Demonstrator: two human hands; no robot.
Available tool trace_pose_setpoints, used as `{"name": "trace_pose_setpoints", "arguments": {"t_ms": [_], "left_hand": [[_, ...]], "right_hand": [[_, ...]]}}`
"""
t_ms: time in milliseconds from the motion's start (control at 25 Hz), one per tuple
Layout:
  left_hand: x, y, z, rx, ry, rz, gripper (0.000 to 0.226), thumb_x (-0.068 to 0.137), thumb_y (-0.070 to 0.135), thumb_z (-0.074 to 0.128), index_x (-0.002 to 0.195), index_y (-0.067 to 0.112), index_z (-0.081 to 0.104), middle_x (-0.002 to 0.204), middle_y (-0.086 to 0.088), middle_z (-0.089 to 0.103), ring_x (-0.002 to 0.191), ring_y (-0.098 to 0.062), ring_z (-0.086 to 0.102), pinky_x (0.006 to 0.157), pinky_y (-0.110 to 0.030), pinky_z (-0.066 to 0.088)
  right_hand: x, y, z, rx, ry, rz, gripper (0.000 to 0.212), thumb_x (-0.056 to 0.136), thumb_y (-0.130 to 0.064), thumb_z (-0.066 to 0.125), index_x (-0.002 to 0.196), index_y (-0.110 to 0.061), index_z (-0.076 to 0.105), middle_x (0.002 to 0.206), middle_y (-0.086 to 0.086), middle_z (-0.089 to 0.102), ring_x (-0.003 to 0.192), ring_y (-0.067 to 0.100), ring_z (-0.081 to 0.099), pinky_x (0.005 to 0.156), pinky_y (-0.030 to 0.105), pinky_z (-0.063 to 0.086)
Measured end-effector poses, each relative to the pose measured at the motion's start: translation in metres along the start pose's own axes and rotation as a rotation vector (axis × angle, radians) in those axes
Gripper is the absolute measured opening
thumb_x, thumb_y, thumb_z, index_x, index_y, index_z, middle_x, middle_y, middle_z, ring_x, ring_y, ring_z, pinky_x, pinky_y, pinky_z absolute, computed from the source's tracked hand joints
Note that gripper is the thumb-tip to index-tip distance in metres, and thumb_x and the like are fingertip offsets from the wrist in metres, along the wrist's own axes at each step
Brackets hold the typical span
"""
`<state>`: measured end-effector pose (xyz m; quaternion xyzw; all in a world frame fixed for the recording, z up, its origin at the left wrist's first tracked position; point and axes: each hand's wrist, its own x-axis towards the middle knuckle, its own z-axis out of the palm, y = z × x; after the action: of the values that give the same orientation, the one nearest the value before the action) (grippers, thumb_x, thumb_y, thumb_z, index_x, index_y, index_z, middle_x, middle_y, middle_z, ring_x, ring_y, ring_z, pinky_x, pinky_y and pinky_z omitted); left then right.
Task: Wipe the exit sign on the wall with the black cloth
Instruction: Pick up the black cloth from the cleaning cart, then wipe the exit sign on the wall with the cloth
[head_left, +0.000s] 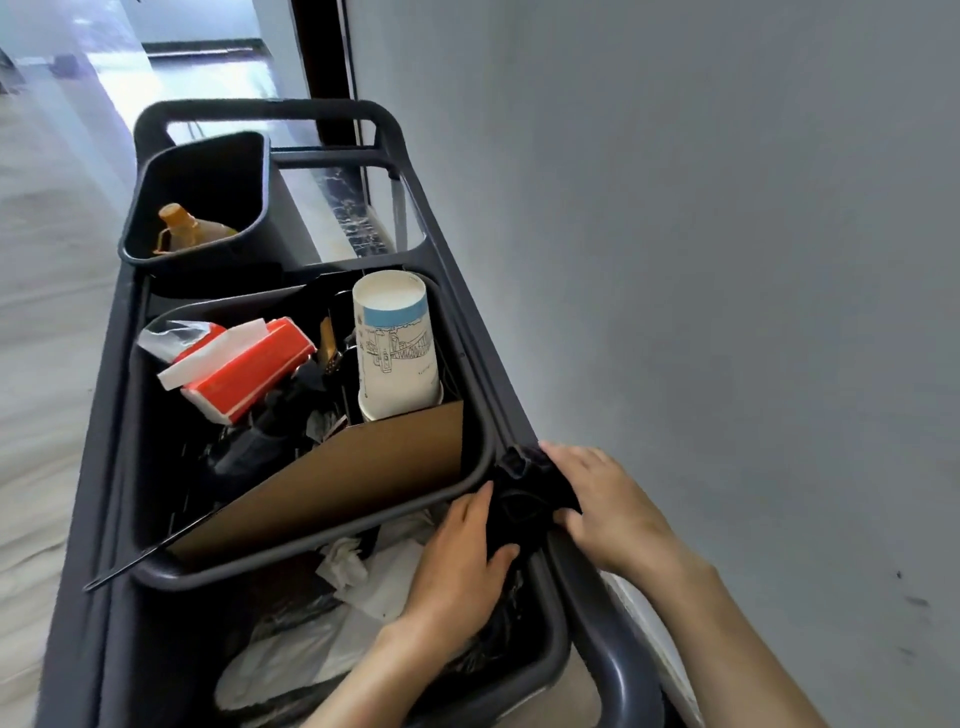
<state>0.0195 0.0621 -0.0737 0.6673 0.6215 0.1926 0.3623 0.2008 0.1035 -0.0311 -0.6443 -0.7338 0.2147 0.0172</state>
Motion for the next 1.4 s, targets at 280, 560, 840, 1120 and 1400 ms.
{"name": "trace_pose_setpoints", "arguments": {"t_ms": [280, 560, 840, 1120, 1400], "left_hand": [[0.004, 0.005, -0.009, 0.036, 0.125, 0.025, 0.035, 0.097, 0.015, 0.069, 0.131, 0.022, 0.065, 0.120, 0.010, 0.065, 0.112, -0.012, 0.060, 0.088, -0.012, 0.039], [0.001, 0.063, -0.022, -0.163, 0.101, 0.127, 0.019, 0.096, 0.015, 0.071, 0.095, 0.033, 0.075, 0.085, 0.025, 0.074, 0.083, 0.006, 0.068, 0.073, -0.021, 0.057], [-0.045, 0.181, 0.053, -0.664, -0.199, 0.178, 0.026, 0.095, -0.003, 0.067, 0.092, 0.021, 0.076, 0.077, -0.001, 0.077, 0.071, -0.017, 0.076, 0.063, -0.021, 0.060], [-0.119, 0.263, 0.146, -0.580, -0.451, 0.271, 0.016, 0.093, 0.003, 0.072, 0.098, 0.018, 0.070, 0.084, 0.000, 0.074, 0.080, -0.017, 0.074, 0.069, -0.026, 0.061], [-0.149, 0.283, 0.193, -0.516, -0.678, 0.340, 0.020, 0.102, 0.005, 0.060, 0.100, 0.016, 0.076, 0.088, -0.003, 0.079, 0.086, -0.017, 0.075, 0.077, -0.027, 0.058]], "right_hand": [[-0.021, 0.004, 0.010, 0.075, 0.174, 0.124, 0.045, 0.087, -0.029, 0.057, 0.130, -0.033, 0.046, 0.123, -0.005, 0.059, 0.113, 0.023, 0.053, 0.086, 0.038, 0.049], [-0.078, 0.023, -0.012, 0.477, 0.386, 0.302, 0.027, 0.086, -0.037, 0.059, 0.113, -0.032, 0.058, 0.097, -0.011, 0.065, 0.089, 0.015, 0.062, 0.060, 0.020, 0.039], [-0.204, 0.081, -0.041, 0.975, 0.648, 0.428, 0.034, 0.085, -0.039, 0.063, 0.105, -0.062, 0.046, 0.113, -0.022, 0.057, 0.106, 0.008, 0.061, 0.087, 0.028, 0.052], [-0.333, 0.131, -0.033, 1.373, 0.825, 0.461, 0.050, 0.066, -0.048, 0.077, 0.109, -0.063, 0.056, 0.108, -0.028, 0.067, 0.103, 0.001, 0.066, 0.081, 0.025, 0.057], [-0.390, 0.163, -0.021, 1.488, 1.001, 0.466, 0.044, 0.072, -0.048, 0.074, 0.115, -0.050, 0.062, 0.111, -0.020, 0.070, 0.101, 0.004, 0.068, 0.075, 0.028, 0.059]]}}
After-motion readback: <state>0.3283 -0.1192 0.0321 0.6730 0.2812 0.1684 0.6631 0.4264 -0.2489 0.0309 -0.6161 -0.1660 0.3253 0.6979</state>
